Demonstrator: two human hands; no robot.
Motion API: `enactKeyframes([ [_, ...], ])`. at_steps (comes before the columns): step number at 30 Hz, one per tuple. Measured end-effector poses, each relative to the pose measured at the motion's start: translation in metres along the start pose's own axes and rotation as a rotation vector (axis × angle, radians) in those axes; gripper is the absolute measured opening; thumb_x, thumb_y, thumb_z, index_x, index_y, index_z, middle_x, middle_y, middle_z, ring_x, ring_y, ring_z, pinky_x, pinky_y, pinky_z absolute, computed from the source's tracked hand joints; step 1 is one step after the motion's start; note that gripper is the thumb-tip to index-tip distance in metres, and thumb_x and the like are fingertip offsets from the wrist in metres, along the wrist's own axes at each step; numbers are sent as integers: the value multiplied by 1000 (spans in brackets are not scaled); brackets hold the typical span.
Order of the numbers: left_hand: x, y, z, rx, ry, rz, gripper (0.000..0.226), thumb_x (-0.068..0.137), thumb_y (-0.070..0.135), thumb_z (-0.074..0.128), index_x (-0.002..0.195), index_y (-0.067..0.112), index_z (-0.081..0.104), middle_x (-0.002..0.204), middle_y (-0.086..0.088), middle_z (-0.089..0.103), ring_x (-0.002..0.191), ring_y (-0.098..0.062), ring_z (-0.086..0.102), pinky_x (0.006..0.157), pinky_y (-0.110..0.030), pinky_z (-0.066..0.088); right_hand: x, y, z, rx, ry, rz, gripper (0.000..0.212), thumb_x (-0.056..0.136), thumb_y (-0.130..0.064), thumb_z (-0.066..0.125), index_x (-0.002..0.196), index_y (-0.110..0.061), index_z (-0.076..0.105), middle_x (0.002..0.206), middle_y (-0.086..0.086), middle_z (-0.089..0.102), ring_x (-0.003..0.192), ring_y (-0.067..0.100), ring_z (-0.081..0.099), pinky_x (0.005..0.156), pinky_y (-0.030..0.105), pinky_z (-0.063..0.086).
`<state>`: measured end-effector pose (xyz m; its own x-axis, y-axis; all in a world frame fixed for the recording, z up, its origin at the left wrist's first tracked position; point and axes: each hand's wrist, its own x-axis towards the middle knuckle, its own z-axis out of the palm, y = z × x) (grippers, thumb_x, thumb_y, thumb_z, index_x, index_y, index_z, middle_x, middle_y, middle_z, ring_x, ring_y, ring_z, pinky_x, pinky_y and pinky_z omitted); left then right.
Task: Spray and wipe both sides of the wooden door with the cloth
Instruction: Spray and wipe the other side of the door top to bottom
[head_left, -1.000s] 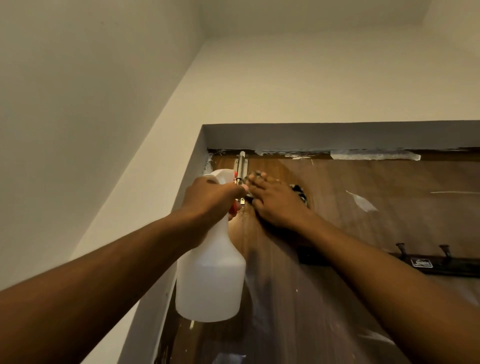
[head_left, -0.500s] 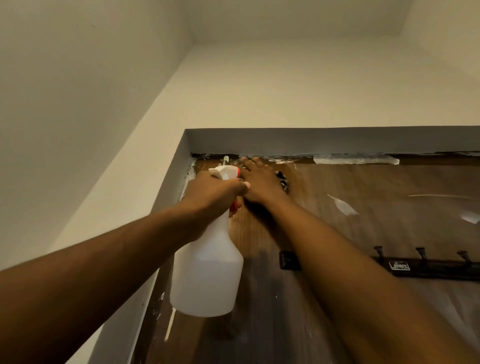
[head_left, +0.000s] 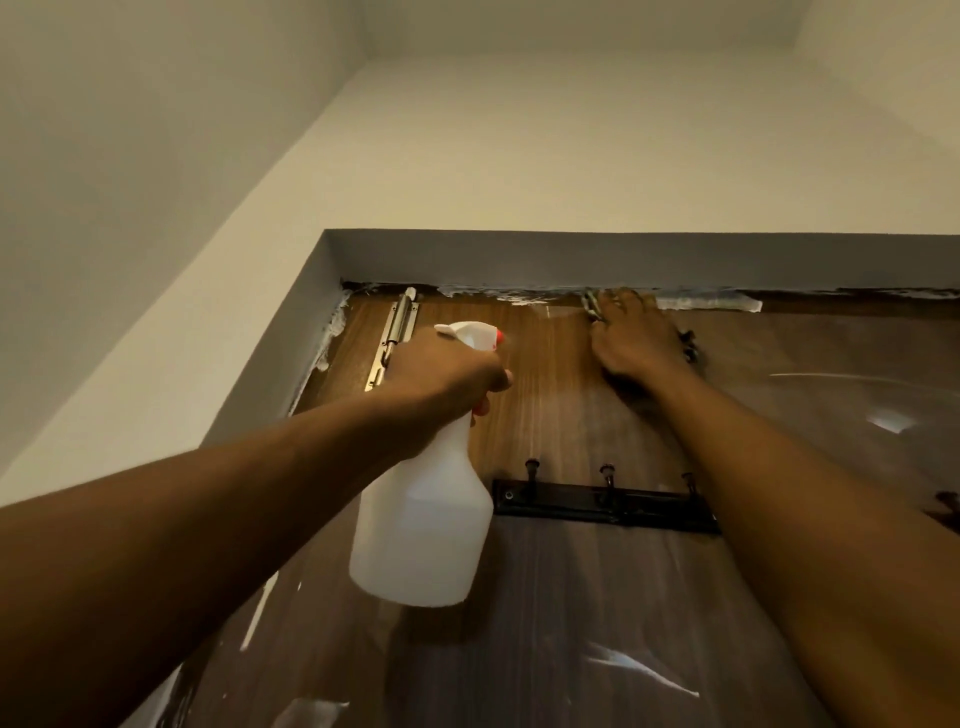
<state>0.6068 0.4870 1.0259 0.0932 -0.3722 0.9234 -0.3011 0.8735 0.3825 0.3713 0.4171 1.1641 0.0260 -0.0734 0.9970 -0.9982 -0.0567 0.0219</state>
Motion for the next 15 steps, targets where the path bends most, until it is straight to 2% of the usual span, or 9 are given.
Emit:
enactKeyframes([
  [4,8,12,13,-56,-93,-57,60,76,31,74,124,12,44,98,-15,66,80,-25,69,58,-31,55,-43,9,-6,-20,-99,-313,57,106,-31,28,160,-31,10,168,-4,-1,154,16,-3,126,42,4],
  [7,12,19,20,-81,-127,-67,62,73,36,74,123,14,45,100,-14,66,85,-26,69,61,-32,57,-74,42,-18,-43,-134,-400,57,107,-32,30,159,-35,7,166,-10,-4,153,10,-4,125,35,2],
  [9,15,20,21,-79,-123,-41,59,75,37,73,122,13,47,100,-14,66,83,-25,69,56,-29,55,-80,69,-26,-70,-80,-298,56,107,-33,30,159,-34,10,166,-9,-1,154,12,0,124,36,4],
  [11,17,20,17,-81,-103,-28,59,76,37,72,123,12,47,100,-14,66,82,-25,69,54,-29,53,-65,81,-28,-55,-36,-117,56,107,-33,30,160,-30,13,168,-3,5,154,19,6,125,42,9],
  [13,19,18,11,-89,-83,-7,57,78,35,71,124,12,45,101,-14,66,82,-25,69,56,-29,53,-36,65,-23,-48,-11,17,56,105,-33,31,159,-29,18,168,2,12,154,26,11,124,49,14],
  [15,21,19,12,-101,-88,17,56,79,34,71,123,12,45,100,-14,66,82,-25,69,58,-30,53,-9,28,-16,-26,6,17,54,103,-32,33,157,-31,27,166,2,20,152,28,17,122,52,19],
])
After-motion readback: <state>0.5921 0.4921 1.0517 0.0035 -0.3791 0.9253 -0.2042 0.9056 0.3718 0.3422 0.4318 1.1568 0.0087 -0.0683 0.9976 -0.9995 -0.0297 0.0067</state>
